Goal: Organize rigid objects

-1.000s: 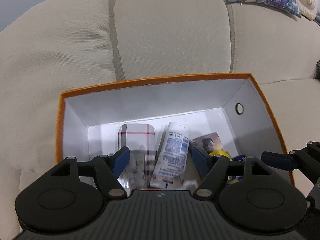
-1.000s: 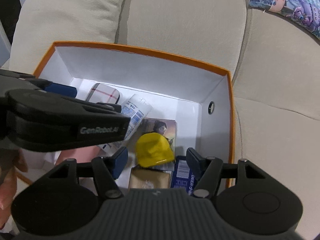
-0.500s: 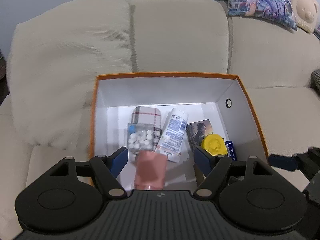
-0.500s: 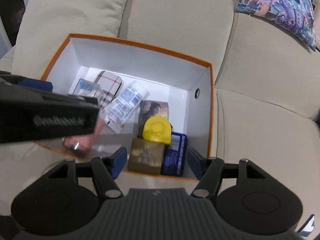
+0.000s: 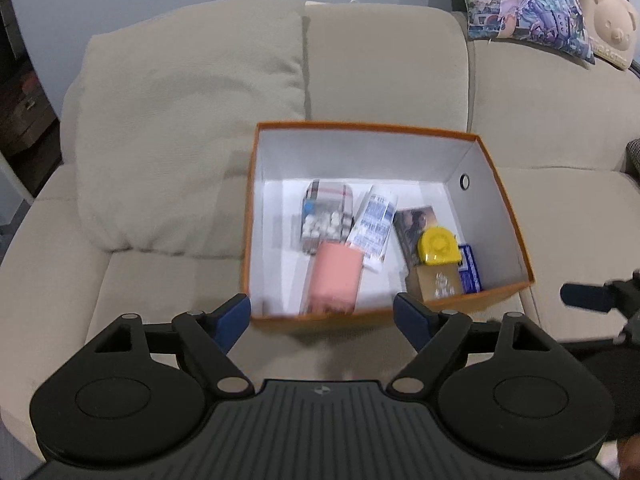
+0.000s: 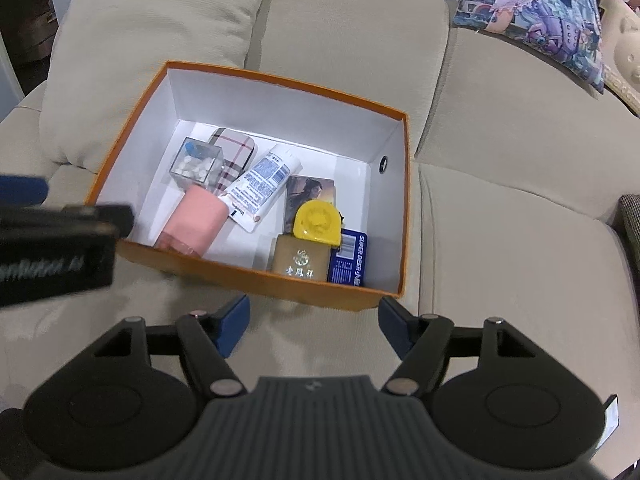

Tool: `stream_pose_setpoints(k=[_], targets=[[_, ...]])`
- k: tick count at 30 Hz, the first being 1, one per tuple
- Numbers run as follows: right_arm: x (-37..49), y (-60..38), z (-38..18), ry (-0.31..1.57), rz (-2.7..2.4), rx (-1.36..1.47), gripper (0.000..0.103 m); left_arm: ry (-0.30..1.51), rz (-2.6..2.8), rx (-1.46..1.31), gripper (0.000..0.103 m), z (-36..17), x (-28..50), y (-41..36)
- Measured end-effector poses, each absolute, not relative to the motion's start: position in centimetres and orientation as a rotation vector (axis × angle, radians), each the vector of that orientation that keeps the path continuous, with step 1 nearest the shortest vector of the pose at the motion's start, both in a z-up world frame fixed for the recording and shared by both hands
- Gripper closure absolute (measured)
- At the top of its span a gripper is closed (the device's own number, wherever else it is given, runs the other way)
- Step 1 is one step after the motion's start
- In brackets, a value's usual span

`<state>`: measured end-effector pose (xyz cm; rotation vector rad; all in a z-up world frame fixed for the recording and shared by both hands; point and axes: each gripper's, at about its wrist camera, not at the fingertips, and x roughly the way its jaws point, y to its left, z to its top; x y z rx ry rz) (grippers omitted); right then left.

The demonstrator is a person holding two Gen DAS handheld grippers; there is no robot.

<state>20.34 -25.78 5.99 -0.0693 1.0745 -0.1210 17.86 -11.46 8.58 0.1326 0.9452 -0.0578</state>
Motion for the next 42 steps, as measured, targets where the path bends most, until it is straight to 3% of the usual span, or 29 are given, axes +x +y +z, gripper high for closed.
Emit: stream_pose_setpoints(k=[42], targets=[[18.5, -25.0, 6.9, 1.037, -0.167, -0.081, 0.029, 1.027, -0.053, 0.128, 0.008, 6.8, 15.1, -10.9]])
